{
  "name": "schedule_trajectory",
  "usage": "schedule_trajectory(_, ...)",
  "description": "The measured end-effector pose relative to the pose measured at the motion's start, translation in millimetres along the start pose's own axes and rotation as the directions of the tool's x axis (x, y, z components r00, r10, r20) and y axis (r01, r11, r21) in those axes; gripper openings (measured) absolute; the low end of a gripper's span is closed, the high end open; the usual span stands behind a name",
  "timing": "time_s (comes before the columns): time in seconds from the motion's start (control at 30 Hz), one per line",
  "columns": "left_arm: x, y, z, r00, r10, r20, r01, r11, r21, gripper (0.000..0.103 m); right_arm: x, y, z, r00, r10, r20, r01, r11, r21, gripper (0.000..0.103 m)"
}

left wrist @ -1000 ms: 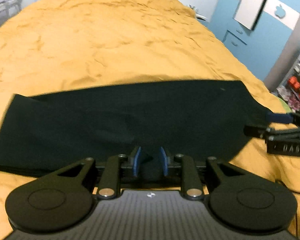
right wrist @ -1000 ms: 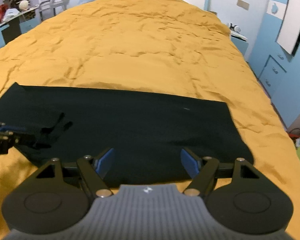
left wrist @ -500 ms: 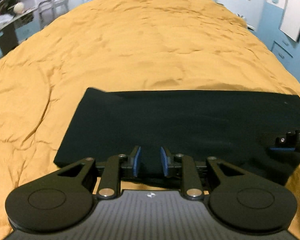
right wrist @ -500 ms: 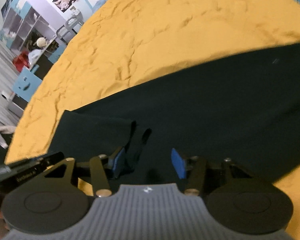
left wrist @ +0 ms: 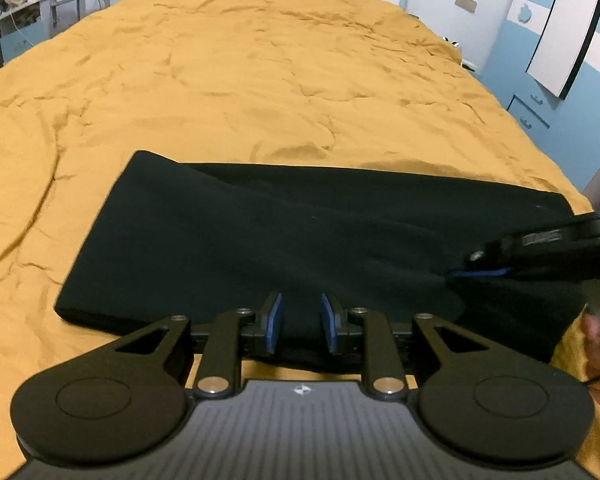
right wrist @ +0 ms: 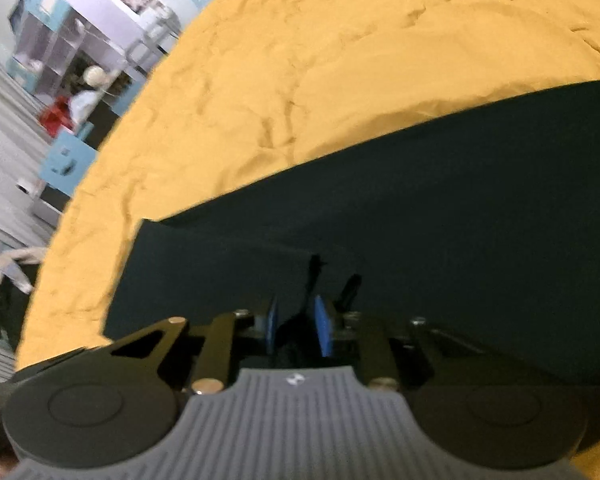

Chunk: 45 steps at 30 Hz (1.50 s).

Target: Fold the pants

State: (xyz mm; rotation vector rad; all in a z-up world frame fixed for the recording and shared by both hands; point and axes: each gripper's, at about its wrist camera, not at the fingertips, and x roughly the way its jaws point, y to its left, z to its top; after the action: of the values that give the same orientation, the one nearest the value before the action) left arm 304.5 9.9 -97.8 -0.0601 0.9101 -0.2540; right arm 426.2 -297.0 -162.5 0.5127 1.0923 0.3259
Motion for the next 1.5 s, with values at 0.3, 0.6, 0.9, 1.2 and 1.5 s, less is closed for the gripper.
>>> schedule_trajectory(0.3, 4.4, -45.6, -10.6, 0.994, -0.106, -0.03, 0.11, 0.971, 0.214, 0.051, -10.5, 4.0, -29.4, 0.994, 0.051, -0.095, -0.056, 0.997, -0.052, 0.012)
schedule_trajectory(0.6, 39.8, -80.7, -11.3, 0.996, -0.063, -0.066, 0.083, 0.921, 0.38, 0.041, -25.3, -1.3, -31.7, 0.998, 0.016, -0.058, -0.02, 0.996, -0.083, 0.01)
schedule_trajectory(0.9, 18.3, -56.8, 7.9, 0.986, -0.147, -0.072, 0.161, 0.948, 0.274, 0.004, -32.4, 2.7, -27.5, 0.998, 0.054, -0.012, -0.055, 0.98, -0.194, 0.014)
schedule_trajectory(1.2, -3.6, -44.9, 37.7, 0.982, -0.182, -0.045, 0.187, 0.951, 0.245, 0.004, -9.2, 15.6, -5.4, 0.996, 0.093, -0.001, -0.088, 0.948, -0.307, 0.03)
schedule_trajectory(1.5, 5.4, -55.6, 34.6, 0.98, -0.183, -0.082, 0.199, 0.939, 0.28, 0.004, -9.4, 4.9, -33.9, 0.978, 0.135, -0.16, -0.177, 0.942, -0.286, 0.004)
